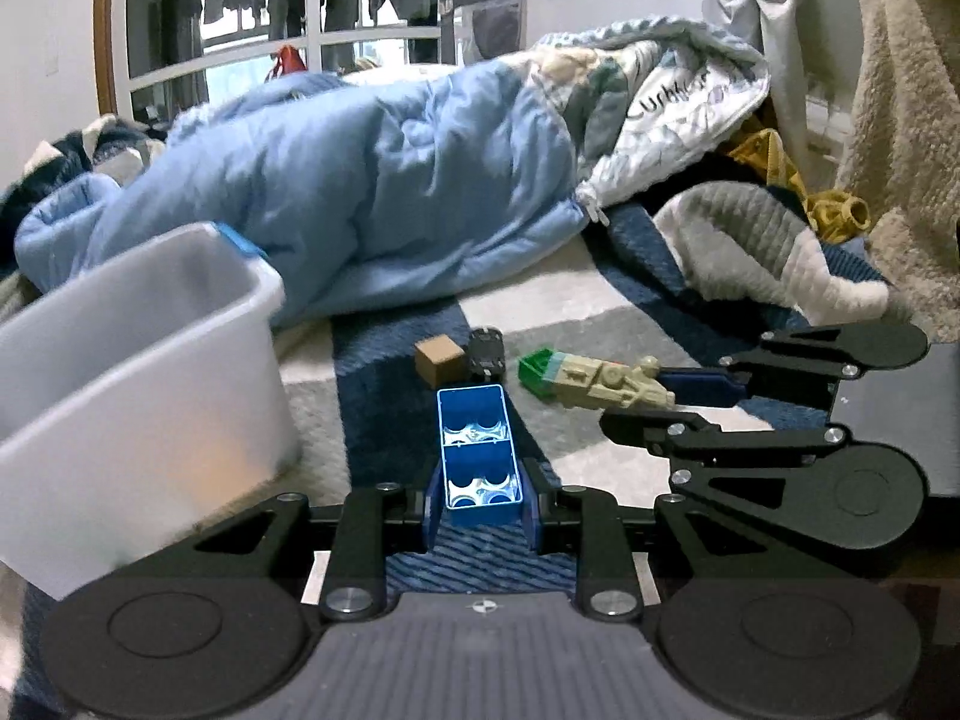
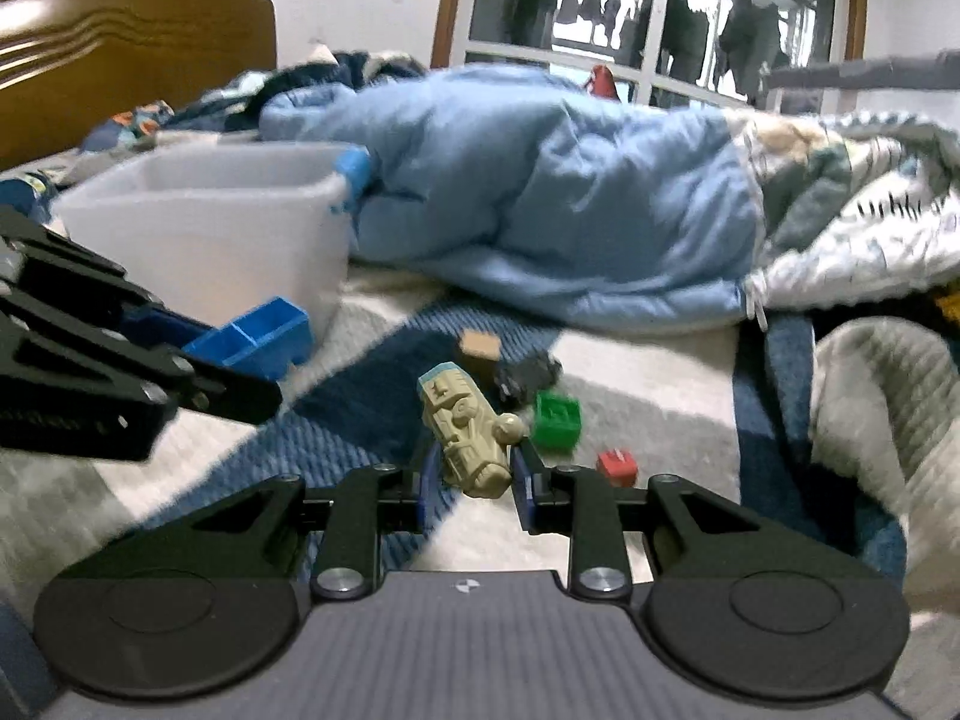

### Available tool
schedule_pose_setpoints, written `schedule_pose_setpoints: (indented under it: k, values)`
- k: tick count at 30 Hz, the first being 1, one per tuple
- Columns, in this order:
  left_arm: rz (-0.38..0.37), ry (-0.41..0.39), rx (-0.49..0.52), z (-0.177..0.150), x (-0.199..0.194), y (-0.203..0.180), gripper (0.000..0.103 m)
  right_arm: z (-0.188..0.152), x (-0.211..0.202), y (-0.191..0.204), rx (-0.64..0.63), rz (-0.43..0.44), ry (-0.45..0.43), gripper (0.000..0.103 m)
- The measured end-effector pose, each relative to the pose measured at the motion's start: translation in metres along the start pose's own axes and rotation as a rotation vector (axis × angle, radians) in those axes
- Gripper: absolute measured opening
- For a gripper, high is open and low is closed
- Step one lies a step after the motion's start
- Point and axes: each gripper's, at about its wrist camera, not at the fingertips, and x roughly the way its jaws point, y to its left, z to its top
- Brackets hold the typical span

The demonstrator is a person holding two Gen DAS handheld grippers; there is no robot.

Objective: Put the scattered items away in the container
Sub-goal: 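Carry the blue block and beige tank into the white bin and open both tools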

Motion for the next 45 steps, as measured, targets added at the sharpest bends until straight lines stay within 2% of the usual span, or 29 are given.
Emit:
schedule_pose_setpoints:
  k: [8, 18, 24, 32, 45]
  values:
    - [0.067, -0.064, -0.035, 0.017, -0.027, 0.038, 0.030, 0.049, -0.001, 0.023, -0.033, 0.064, -0.087, 0.029]
    - [0.225, -0.135, -0.170, 0.038, -0.052, 0.127, 0.030, 0.097, 0.026, 0.061, -0.038, 0.155, -0.158, 0.029]
    - [0.271, -0.101, -0.227, 0.042, -0.037, 0.168, 0.030, 0.115, 0.055, 0.084, -0.034, 0.192, -0.143, 0.029]
    - [0.304, -0.063, -0.293, 0.029, -0.019, 0.206, 0.030, 0.128, 0.081, 0.108, -0.063, 0.209, -0.116, 0.029]
    - [0.290, -0.002, -0.307, 0.020, -0.002, 0.221, 0.030, 0.134, 0.113, 0.126, -0.032, 0.196, -0.046, 0.030]
